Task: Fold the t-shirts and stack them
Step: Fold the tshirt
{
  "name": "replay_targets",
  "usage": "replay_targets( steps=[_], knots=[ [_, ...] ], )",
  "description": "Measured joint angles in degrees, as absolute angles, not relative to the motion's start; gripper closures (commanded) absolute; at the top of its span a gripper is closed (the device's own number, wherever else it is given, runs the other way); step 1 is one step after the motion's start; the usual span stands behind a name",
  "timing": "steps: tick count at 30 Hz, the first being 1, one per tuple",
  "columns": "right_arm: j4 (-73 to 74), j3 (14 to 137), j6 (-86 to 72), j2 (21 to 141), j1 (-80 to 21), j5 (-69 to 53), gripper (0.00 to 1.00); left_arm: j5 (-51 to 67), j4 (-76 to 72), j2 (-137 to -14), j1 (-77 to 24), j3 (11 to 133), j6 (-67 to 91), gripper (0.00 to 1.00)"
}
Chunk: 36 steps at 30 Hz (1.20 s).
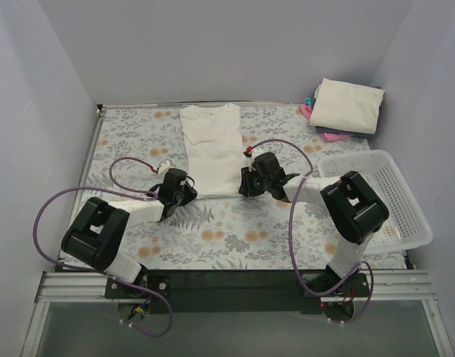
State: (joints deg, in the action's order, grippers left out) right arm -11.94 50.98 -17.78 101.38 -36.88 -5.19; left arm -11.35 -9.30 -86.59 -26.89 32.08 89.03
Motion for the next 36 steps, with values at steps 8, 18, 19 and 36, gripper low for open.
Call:
replay_targets(
  steps=[8, 18, 19, 36],
  knots=[
    [-12.4, 50.8, -17.9, 101.8, -37.1, -5.9, 0.99, -12.2, -10.3, -87.7, -28.3, 32.1, 89.3, 1.00],
    [-11.7, 38.7, -19.2, 90.5, -43.3, -2.9, 0.99, -13.5, -7.3, -81.1, -36.0, 27.3, 91.6, 1.00],
    [-11.8, 37.1, -19.6, 88.9, -44.1, -2.7, 0.99, -13.5, -6.5, -79.8, -37.0, 26.5, 92.1, 1.00],
    [4.5, 25.9, -31.4, 66.0, -57.1, 5.5, 0.99, -13.5, 9.6, -65.3, -51.8, 21.8, 101.9, 1.00]
  ],
)
